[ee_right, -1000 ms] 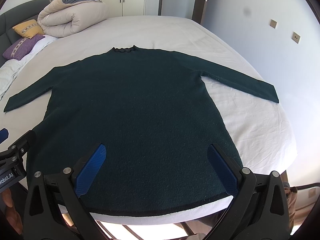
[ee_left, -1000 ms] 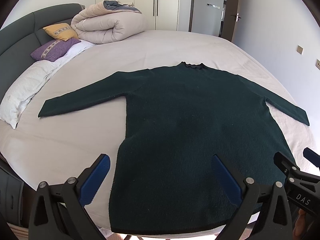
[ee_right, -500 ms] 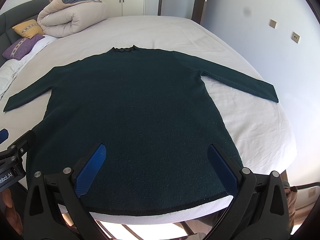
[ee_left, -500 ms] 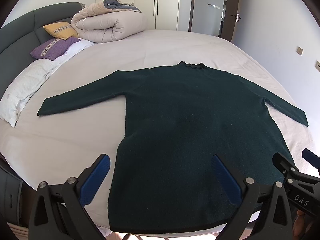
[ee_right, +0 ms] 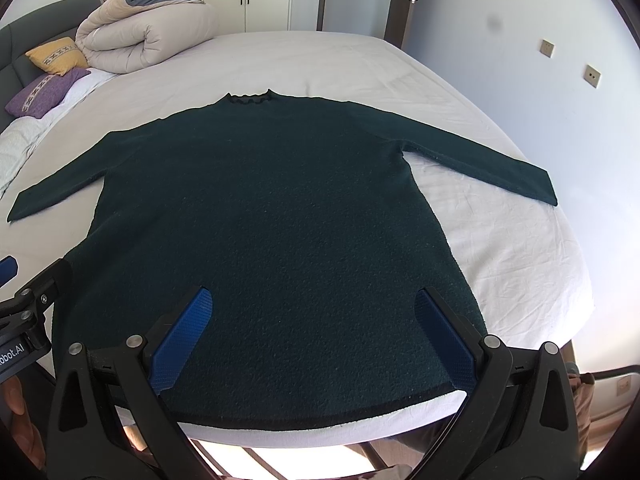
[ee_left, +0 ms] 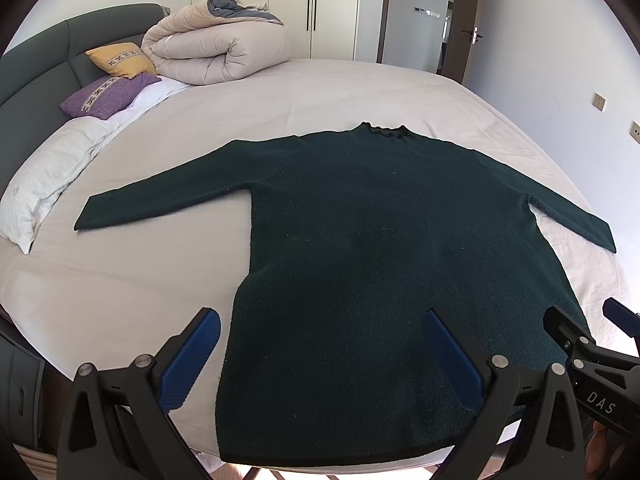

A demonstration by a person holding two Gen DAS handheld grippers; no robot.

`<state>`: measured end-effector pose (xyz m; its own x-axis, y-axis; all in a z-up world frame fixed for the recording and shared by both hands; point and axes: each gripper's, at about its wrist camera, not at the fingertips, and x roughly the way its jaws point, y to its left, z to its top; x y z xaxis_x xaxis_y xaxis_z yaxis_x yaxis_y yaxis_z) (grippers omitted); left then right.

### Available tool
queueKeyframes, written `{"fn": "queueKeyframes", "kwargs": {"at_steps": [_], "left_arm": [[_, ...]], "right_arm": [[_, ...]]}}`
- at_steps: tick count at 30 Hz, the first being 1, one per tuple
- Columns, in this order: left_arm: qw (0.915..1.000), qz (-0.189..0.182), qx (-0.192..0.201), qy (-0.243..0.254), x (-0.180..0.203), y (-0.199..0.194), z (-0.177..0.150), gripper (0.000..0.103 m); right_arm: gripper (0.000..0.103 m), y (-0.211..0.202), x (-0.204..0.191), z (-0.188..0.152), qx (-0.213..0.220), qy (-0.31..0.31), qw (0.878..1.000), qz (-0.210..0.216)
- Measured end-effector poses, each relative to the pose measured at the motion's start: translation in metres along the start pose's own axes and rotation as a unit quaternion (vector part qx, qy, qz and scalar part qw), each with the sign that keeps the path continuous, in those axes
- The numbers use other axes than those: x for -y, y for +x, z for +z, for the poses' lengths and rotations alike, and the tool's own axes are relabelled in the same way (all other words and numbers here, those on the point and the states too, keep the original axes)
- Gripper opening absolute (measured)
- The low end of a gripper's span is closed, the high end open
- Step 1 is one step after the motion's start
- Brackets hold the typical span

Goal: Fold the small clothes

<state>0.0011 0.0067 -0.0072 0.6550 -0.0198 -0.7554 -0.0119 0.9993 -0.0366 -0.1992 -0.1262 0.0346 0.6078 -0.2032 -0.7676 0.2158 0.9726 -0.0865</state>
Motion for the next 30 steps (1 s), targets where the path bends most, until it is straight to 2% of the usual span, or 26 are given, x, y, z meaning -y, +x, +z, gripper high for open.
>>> {"fn": "queueKeyframes", "kwargs": {"at_steps": [30], "left_arm": [[1.0,-0.004,-0.005,-0.003,-0.0012,0.0036,-0.0033,0.103]], "right_arm": [[0.103,0.0037,-0.0062,-0.0044,-0.004,-0.006,1.0,-0.001]]}}
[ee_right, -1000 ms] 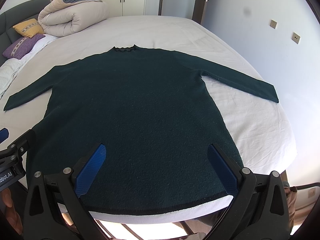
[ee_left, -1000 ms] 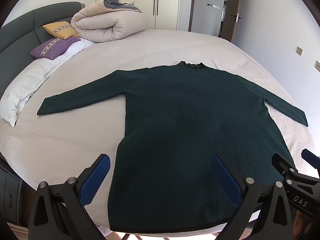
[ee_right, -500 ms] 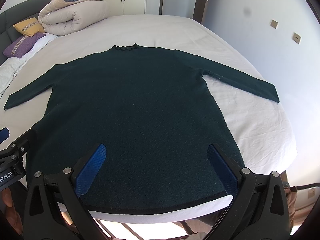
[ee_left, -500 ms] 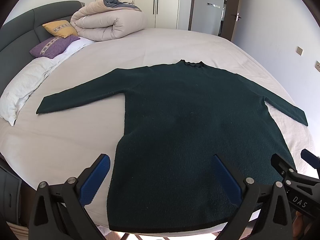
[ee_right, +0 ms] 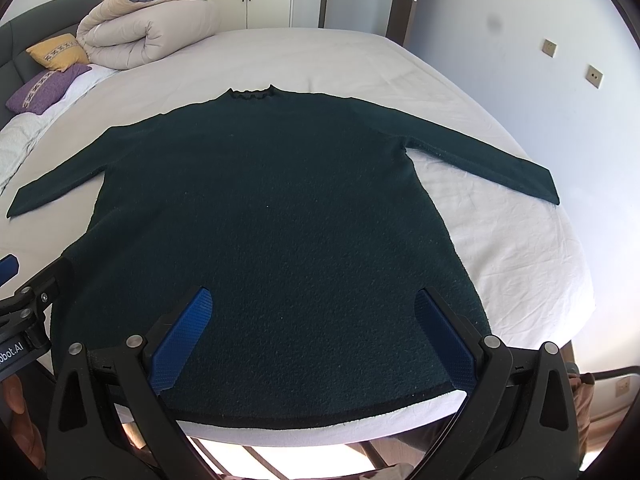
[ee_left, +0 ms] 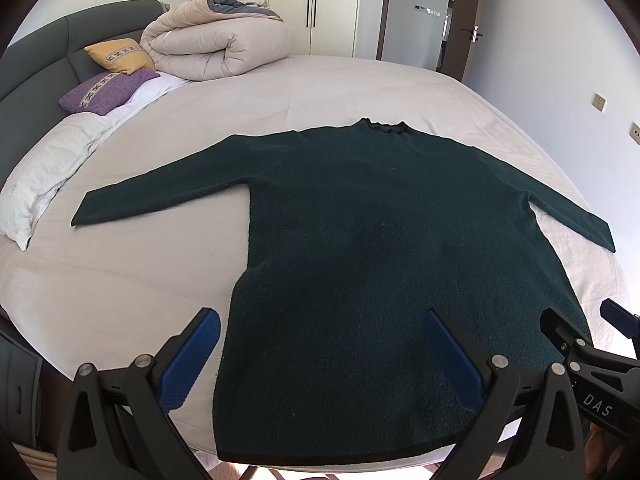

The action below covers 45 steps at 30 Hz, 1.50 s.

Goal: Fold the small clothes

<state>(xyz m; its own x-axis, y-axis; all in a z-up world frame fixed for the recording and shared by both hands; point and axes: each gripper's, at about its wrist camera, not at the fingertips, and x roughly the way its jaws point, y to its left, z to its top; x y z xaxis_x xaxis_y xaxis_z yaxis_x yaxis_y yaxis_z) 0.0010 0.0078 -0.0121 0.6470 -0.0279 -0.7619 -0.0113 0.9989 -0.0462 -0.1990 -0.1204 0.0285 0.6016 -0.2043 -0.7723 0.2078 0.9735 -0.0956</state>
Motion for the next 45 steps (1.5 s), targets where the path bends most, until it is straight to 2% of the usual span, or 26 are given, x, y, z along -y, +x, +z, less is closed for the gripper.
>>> {"fn": "queueKeyframes", "kwargs": {"at_steps": [16,22,26,31,34,36,40,42,45], "left_arm": [[0.9998,-0.012,-0.006,-0.015,-0.011,0.01,0.0,0.103],[0.9995,-0.012,0.015,-0.024,-0.029,0.014,0.004,0.103],[0.9991,-0.018,0.008,-0.038,-0.058,0.024,0.017,0.103],[0.9941,-0.061,-0.001,-0.089,-0.113,0.039,0.038,0.103],[0.9941,-0.012,0.024,-0.105,-0.142,0.043,0.042,0.103],[0.9935,-0.012,-0.001,-0.113,-0.159,0.052,0.047,0.103],[0.9789,-0.013,-0.016,-0.203,-0.208,0.067,0.051,0.103],[0.9768,-0.023,-0.008,-0.213,-0.214,0.07,0.057,0.103],[0.982,-0.036,0.0,-0.185,-0.194,0.073,0.069,0.103]], "right_arm": [[0.103,0.008,-0.01,0.002,-0.009,-0.01,1.0,-0.003],[0.103,0.017,-0.023,0.008,-0.01,-0.02,1.0,0.0],[0.103,0.023,-0.032,0.022,-0.003,-0.025,0.999,0.031],[0.103,0.023,-0.044,0.05,0.027,-0.013,0.995,0.096],[0.103,0.025,-0.055,0.069,0.049,-0.013,0.991,0.122],[0.103,0.028,-0.062,0.08,0.054,-0.02,0.989,0.134],[0.103,0.044,-0.068,0.099,0.043,-0.017,0.986,0.162],[0.103,0.056,-0.062,0.104,0.031,-0.003,0.983,0.183],[0.103,0.083,-0.029,0.111,0.007,0.049,0.978,0.204]]}}
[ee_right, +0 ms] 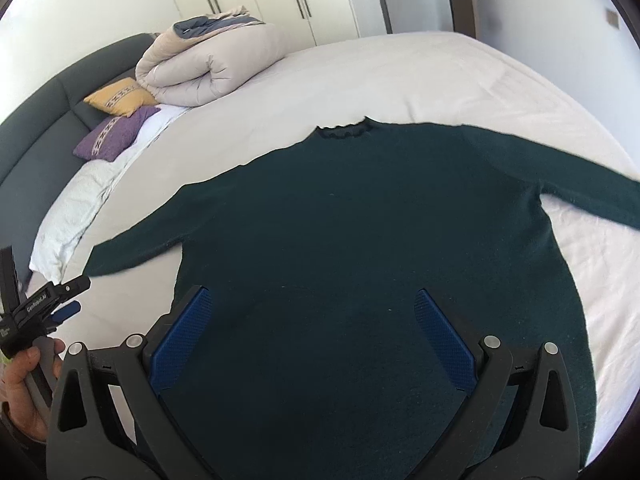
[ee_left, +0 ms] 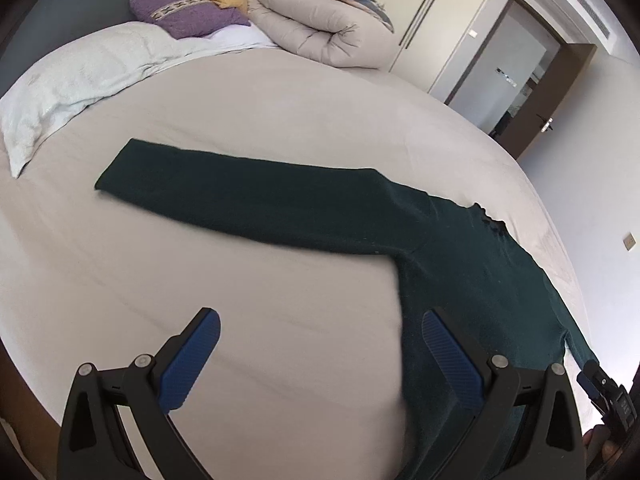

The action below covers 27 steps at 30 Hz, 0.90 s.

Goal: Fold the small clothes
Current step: 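Grasp the sweater sleeve cuff with the right gripper and lift it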

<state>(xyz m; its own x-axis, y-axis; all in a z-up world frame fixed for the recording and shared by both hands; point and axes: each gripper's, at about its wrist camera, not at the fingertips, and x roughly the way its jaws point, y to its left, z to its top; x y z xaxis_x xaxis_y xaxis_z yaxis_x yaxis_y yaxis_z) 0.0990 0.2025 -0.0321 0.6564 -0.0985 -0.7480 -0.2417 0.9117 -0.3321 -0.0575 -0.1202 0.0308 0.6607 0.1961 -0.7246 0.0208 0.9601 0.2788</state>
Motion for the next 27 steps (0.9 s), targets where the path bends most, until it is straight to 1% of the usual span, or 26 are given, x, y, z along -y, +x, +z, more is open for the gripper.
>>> {"fn": "queueKeyframes", "kwargs": {"at_steps": [1,4,5,6,7,8,9,10,11,12,13,14,15,16,18,19,22,23,24,25,26,27], "left_arm": [[0.9999,-0.005,-0.001,0.01,0.008,0.003,0.002,0.103],[0.9985,-0.028,-0.012,0.045,0.052,0.019,0.006,0.103],[0.9976,-0.039,-0.016,0.055,0.069,0.026,0.007,0.103],[0.9966,-0.049,-0.018,0.064,0.086,0.031,0.007,0.103],[0.9951,-0.063,-0.019,0.074,0.106,0.037,0.007,0.103],[0.9935,-0.076,-0.02,0.082,0.123,0.043,0.007,0.103],[0.9918,-0.087,-0.023,0.091,0.142,0.051,0.007,0.103],[0.9905,-0.094,-0.028,0.097,0.158,0.06,0.007,0.103],[0.9891,-0.101,-0.035,0.101,0.172,0.068,0.007,0.103],[0.9871,-0.112,-0.043,0.106,0.189,0.078,0.006,0.103],[0.9856,-0.119,-0.05,0.11,0.203,0.087,0.003,0.103],[0.9843,-0.122,-0.057,0.114,0.216,0.095,0.001,0.103],[0.9824,-0.128,-0.064,0.12,0.231,0.103,-0.002,0.103],[0.9804,-0.134,-0.073,0.125,0.243,0.111,-0.005,0.103],[0.9773,-0.14,-0.093,0.129,0.262,0.124,-0.011,0.103],[0.9744,-0.151,-0.104,0.13,0.271,0.131,-0.015,0.103],[0.9707,-0.164,-0.125,0.124,0.284,0.146,-0.024,0.103],[0.9696,-0.17,-0.129,0.12,0.285,0.15,-0.026,0.102],[0.9689,-0.174,-0.132,0.116,0.286,0.152,-0.028,0.101],[0.9685,-0.174,-0.137,0.114,0.285,0.155,-0.029,0.098],[0.9678,-0.175,-0.14,0.115,0.284,0.157,-0.03,0.093],[0.967,-0.174,-0.144,0.118,0.283,0.159,-0.031,0.091]], "right_arm": [[0.103,0.003,0.017,0.003,-0.002,0.019,1.0,0.001],[0.103,0.005,0.093,0.014,0.016,0.11,0.994,-0.005],[0.103,0.001,0.131,0.017,0.033,0.153,0.988,-0.011],[0.103,-0.003,0.16,0.02,0.046,0.186,0.981,-0.019],[0.103,-0.007,0.191,0.021,0.059,0.223,0.973,-0.026],[0.103,-0.013,0.226,0.02,0.075,0.265,0.961,-0.028],[0.103,-0.021,0.27,0.018,0.1,0.316,0.943,-0.027],[0.103,-0.024,0.296,0.016,0.113,0.344,0.932,-0.031],[0.103,-0.03,0.334,0.012,0.126,0.383,0.914,-0.047],[0.103,-0.032,0.366,0.008,0.133,0.416,0.898,-0.054],[0.101,-0.033,0.386,0.005,0.137,0.439,0.886,-0.052],[0.093,-0.033,0.41,0.0,0.139,0.467,0.872,-0.05],[0.088,-0.033,0.431,-0.003,0.144,0.49,0.859,-0.041],[0.083,-0.033,0.444,-0.003,0.151,0.501,0.851,-0.031],[0.083,-0.032,0.462,0.001,0.168,0.517,0.839,-0.025],[0.083,-0.029,0.467,0.004,0.175,0.522,0.834,-0.026],[0.083,-0.015,0.481,0.012,0.191,0.547,0.815,-0.01],[0.083,-0.009,0.482,0.015,0.196,0.552,0.811,-0.007],[0.083,-0.002,0.482,0.02,0.199,0.551,0.811,-0.006],[0.079,0.004,0.48,0.025,0.199,0.547,0.813,-0.008],[0.072,0.013,0.477,0.03,0.199,0.541,0.817,-0.013],[0.066,0.021,0.474,0.034,0.198,0.538,0.819,-0.015]]}}
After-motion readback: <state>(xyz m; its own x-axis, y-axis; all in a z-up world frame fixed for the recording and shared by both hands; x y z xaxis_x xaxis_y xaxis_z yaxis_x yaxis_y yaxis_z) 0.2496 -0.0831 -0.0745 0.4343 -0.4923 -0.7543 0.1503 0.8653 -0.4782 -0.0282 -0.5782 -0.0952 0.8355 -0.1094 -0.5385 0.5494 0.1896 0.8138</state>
